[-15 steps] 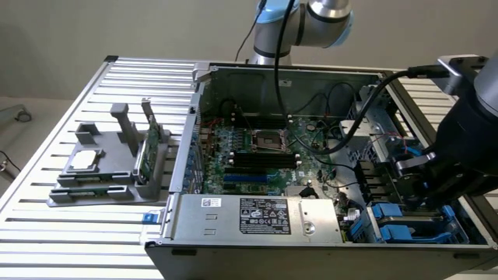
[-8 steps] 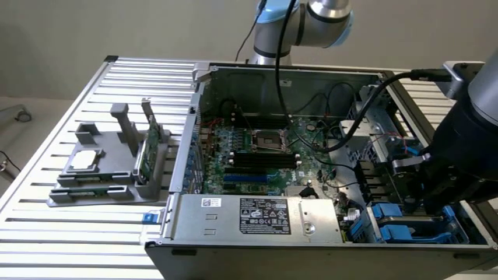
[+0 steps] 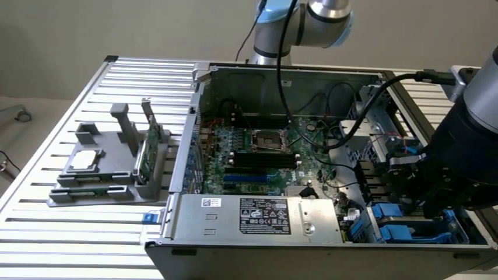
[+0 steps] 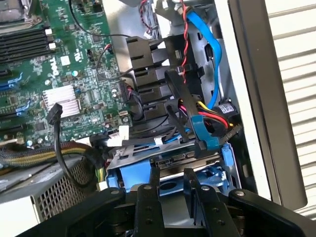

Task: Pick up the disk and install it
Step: 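Insert the first disk wire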

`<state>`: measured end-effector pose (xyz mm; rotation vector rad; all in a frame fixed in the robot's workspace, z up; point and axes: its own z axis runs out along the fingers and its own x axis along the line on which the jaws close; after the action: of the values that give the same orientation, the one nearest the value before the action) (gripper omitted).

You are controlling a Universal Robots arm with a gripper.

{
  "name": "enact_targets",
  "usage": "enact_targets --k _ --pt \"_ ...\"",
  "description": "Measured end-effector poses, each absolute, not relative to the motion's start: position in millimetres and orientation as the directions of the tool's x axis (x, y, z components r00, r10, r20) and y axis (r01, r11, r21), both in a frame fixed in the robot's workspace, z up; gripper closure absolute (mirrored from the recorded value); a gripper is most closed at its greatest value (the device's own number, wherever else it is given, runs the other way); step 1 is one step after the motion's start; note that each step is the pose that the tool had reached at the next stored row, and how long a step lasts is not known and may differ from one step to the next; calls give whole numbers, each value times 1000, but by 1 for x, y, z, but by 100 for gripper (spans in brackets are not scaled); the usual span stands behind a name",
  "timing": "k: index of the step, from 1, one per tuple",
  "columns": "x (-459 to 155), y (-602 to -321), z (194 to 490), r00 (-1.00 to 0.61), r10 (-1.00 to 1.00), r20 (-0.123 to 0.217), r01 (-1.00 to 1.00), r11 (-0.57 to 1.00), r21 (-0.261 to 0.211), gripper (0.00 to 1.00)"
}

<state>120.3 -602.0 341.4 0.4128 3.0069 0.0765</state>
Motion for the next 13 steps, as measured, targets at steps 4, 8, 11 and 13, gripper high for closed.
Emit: enact_targets --k 4,8,11,13 --pt "120 -602 341 -942 323 -92 317 945 80 67" --pt "120 -602 341 -933 351 -83 342 934 105 67" --pt "120 -602 341 -929 361 -77 351 928 121 67" --pt "120 -602 341 -927 367 -75 356 926 126 67"
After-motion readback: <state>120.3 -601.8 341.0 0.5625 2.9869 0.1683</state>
